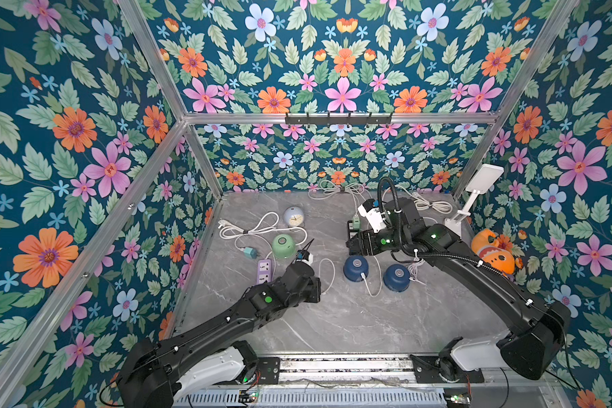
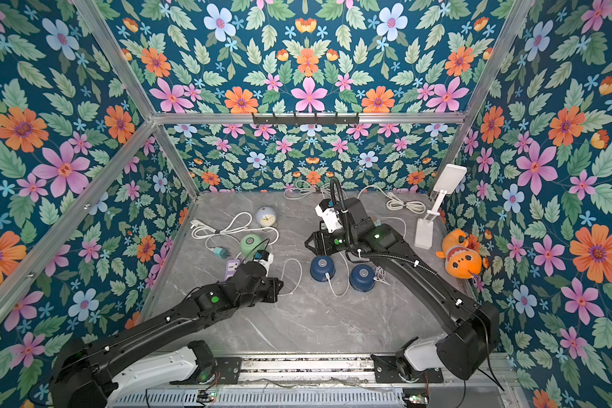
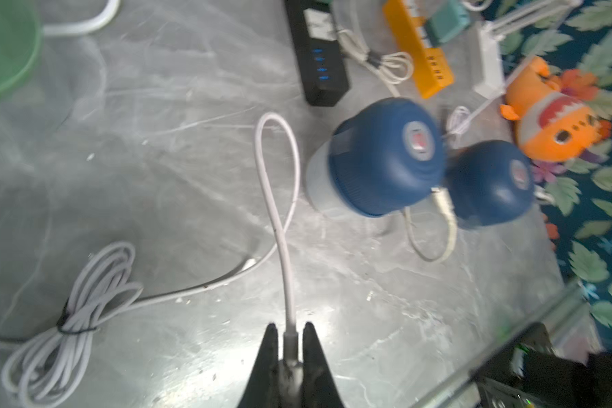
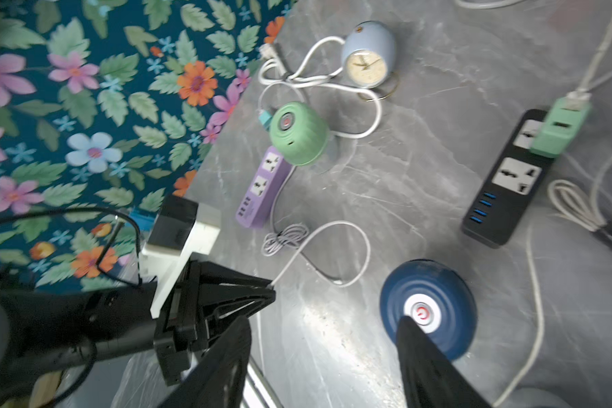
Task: Charge the cordless meat grinders
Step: Pick up the charging cable from the center of the board.
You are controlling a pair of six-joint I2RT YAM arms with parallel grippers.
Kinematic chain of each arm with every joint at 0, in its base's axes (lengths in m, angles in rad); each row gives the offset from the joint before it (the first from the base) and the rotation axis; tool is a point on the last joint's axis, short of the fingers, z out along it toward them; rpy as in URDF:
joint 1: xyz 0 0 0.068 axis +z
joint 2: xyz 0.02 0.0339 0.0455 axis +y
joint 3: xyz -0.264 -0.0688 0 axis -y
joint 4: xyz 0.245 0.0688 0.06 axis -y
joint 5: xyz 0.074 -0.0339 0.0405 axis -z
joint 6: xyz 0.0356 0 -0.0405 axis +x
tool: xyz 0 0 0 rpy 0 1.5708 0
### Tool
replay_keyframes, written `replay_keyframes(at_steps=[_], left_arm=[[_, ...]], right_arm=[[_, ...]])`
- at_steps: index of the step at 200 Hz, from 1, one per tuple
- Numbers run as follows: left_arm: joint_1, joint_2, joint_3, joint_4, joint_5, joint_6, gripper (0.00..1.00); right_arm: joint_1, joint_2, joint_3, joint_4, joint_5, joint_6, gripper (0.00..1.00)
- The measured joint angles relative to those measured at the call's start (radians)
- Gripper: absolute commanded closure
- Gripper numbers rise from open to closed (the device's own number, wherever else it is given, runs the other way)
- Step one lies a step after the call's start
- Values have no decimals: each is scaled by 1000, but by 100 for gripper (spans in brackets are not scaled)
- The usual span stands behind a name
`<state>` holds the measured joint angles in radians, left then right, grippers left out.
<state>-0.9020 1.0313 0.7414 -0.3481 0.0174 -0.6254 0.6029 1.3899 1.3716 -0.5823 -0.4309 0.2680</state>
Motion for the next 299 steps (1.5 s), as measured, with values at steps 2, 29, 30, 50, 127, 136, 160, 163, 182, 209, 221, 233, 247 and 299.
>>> replay_keyframes(at_steps=[2, 29, 30, 50, 127, 136, 160, 163, 182, 209, 221, 233, 247, 299], left_arm=[[0, 2, 13, -3, 9, 16, 97], [0, 48, 171, -70, 139, 203, 99], [0, 50, 175, -71, 142, 208, 99], [0, 95, 262, -148, 217, 319, 100], [2, 118, 340, -368, 261, 501, 100], [2, 109, 336, -370, 267, 504, 100], [2, 90, 329, -380, 282, 508, 100], [2, 89, 328, -381, 283, 508, 100], [2, 80, 326, -391, 295, 508, 100], [2, 71, 319, -409, 303, 508, 100], [2, 64, 316, -415, 311, 507, 100], [2, 56, 311, -416, 317, 501, 100], [2, 47, 304, -418, 320, 500, 100], [2, 14, 286, -422, 323, 473, 100]], right_arm=[[-2, -1, 0, 1, -16, -7, 32], [-47, -21, -5, 1, -201, -90, 35], [-50, -23, -6, 1, -212, -94, 35], [-91, -42, -33, -5, -316, -162, 34], [11, -314, -485, 245, -185, -484, 31], [20, -317, -504, 294, -182, -518, 31], [71, -291, -511, 383, -183, -626, 32], [76, -285, -508, 386, -183, -637, 32], [108, -227, -467, 407, -179, -710, 34], [127, -158, -414, 407, -180, -774, 48], [134, -134, -396, 399, -186, -795, 51], [139, -121, -388, 392, -195, -807, 53], [143, -115, -392, 387, -202, -819, 53], [167, -73, -412, 386, -222, -827, 53]])
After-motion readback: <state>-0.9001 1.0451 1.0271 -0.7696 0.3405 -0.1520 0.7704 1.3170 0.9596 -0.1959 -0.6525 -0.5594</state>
